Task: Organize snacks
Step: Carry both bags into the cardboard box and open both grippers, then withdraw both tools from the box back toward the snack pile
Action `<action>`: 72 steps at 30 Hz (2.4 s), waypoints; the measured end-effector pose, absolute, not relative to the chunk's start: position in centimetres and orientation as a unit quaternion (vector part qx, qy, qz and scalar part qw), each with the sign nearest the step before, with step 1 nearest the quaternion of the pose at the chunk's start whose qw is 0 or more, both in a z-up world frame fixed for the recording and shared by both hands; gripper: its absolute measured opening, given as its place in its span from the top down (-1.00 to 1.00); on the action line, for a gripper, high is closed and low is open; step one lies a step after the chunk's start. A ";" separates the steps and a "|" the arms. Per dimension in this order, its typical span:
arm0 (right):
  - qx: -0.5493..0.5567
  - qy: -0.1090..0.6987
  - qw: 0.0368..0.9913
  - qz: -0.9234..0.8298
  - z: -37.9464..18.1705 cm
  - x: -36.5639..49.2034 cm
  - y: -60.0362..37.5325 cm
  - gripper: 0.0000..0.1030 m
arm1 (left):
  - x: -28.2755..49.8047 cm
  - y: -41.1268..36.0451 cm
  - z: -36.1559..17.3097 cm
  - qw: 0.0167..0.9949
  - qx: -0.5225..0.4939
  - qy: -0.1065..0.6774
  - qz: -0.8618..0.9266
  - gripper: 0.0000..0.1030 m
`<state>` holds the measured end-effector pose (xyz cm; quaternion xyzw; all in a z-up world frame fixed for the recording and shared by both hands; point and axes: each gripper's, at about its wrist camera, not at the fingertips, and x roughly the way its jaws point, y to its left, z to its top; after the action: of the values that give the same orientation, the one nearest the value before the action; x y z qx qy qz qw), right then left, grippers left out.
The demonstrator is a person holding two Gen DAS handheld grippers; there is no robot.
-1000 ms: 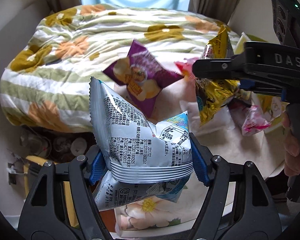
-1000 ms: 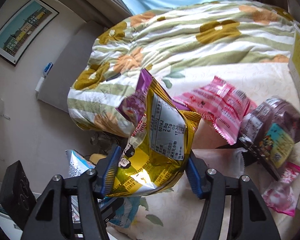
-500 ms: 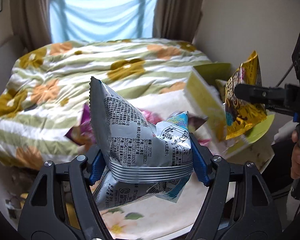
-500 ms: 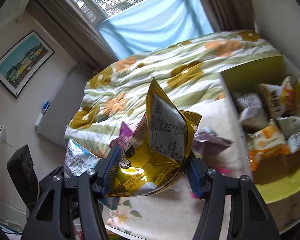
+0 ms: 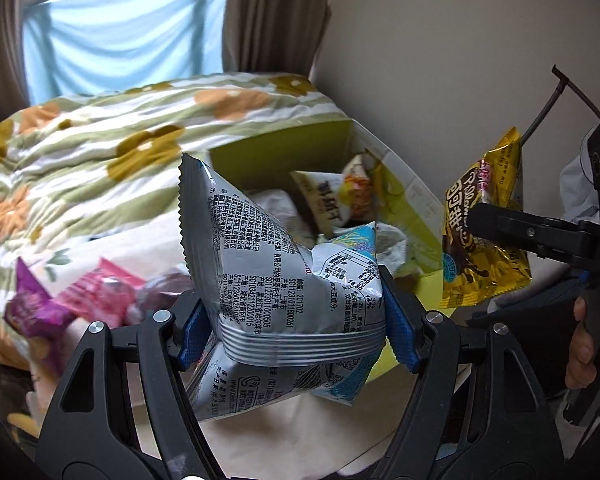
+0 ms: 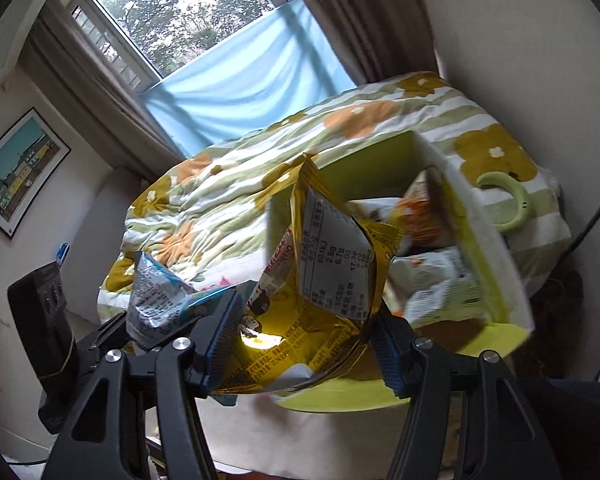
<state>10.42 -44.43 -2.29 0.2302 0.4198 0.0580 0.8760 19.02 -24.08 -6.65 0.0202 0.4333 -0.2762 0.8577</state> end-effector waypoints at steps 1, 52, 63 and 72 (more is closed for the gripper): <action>0.232 0.421 0.875 0.056 -2.4 10.4 -45.3 -0.11 | 19.2 -25.3 -7.2 0.855 0.019 0.437 -0.277 -0.36; 0.150 0.438 0.882 0.086 -10.0 10.3 -51.9 -0.95 | 11.5 -24.3 -9.7 0.872 -0.031 0.476 -0.110 -0.98; 0.143 0.408 0.889 0.152 -5.8 9.4 -48.1 -0.95 | 8.8 -18.6 -6.6 0.890 -0.039 0.449 -0.068 -0.98; 0.137 0.416 0.884 0.161 -5.0 7.9 -42.0 -0.96 | 8.4 -12.1 -7.4 0.889 -0.048 0.450 -0.071 -0.98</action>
<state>7.95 -41.99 -5.00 0.1368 0.4164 0.1613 0.8843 8.36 -12.07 -7.36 -0.0480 0.4502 -0.0712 0.8888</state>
